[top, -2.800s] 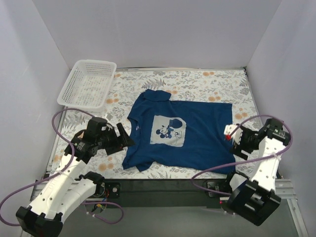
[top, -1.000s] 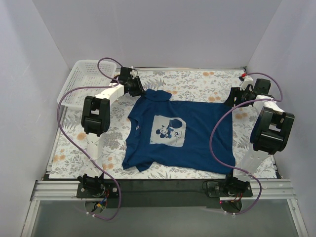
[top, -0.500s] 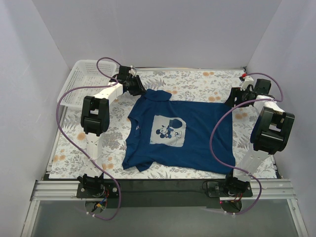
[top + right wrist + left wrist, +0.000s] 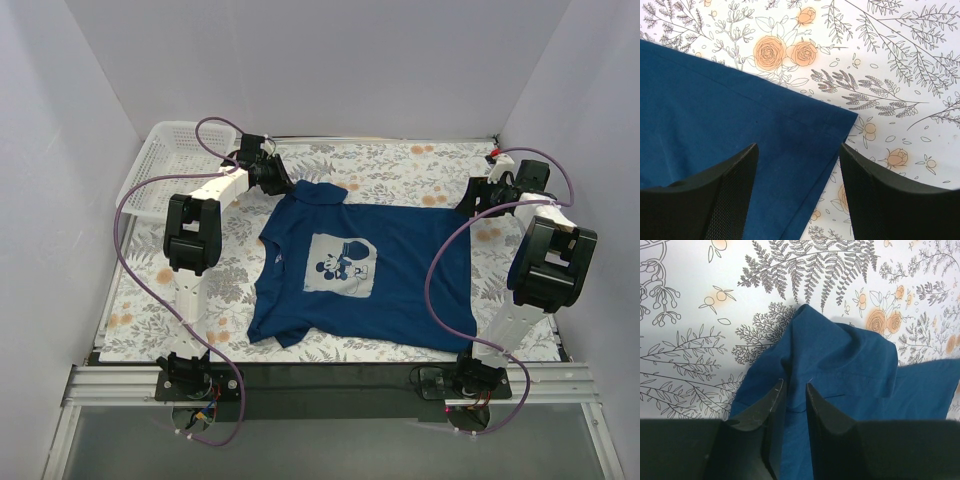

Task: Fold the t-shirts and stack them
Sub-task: Flatten the tshirt out

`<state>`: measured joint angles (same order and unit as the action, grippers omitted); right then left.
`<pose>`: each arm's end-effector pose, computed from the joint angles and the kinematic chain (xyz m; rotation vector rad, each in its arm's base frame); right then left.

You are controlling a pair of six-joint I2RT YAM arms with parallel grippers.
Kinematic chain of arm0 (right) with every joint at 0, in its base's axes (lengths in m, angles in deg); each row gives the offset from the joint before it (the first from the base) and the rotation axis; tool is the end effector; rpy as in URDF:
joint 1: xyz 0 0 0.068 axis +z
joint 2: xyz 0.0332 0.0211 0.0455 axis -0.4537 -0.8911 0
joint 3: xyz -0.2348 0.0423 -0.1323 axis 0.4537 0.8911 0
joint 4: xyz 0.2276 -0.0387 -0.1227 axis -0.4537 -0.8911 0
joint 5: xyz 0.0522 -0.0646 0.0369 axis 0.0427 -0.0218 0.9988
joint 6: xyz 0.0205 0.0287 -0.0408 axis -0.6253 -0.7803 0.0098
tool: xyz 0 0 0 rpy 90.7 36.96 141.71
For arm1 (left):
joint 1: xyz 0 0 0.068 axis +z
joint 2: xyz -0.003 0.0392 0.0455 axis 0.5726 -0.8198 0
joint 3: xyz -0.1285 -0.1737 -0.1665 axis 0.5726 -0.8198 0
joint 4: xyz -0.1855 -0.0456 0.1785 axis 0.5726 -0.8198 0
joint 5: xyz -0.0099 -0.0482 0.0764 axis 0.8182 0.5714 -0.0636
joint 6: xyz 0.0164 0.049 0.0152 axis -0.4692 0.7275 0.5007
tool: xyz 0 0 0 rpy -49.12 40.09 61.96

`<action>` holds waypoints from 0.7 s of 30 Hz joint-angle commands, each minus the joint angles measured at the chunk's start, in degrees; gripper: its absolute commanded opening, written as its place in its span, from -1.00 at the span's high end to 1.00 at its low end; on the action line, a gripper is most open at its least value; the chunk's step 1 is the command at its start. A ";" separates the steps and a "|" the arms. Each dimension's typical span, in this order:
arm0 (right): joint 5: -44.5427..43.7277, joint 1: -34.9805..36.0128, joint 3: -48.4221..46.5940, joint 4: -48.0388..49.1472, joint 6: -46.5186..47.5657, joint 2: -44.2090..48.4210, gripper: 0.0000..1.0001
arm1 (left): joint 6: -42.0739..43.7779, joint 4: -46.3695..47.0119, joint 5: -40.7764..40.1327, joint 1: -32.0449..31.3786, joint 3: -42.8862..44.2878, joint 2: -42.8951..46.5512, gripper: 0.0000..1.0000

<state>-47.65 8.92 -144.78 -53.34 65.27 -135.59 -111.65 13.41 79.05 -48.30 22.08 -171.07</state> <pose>0.3852 -0.1066 0.2056 -0.1822 2.2654 0.3396 0.4949 -0.1295 0.1672 -1.0607 2.4249 -0.9773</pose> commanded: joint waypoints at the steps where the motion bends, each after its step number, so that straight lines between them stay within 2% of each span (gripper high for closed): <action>1: 1.21 -0.48 -0.41 1.52 -0.42 -0.74 -0.22 | 0.29 -0.89 1.23 -0.35 2.54 -0.05 0.56; 4: 1.21 -0.57 -0.50 1.52 -0.59 -0.92 -0.22 | 0.20 -1.16 1.41 -0.43 2.72 -0.31 0.61; 14: 1.47 -0.83 -0.50 1.52 -0.85 -0.83 -0.22 | 0.64 -1.95 1.32 -0.61 3.68 -1.28 0.60; 21: 1.38 -0.92 -0.59 1.35 -0.77 -1.10 -0.23 | 0.73 -2.48 2.37 -1.05 4.74 -1.81 0.74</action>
<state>-47.43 8.50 -144.78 -53.23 65.05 -136.33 -111.63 11.59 79.88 -48.76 24.26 -172.91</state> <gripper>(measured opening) 0.612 0.145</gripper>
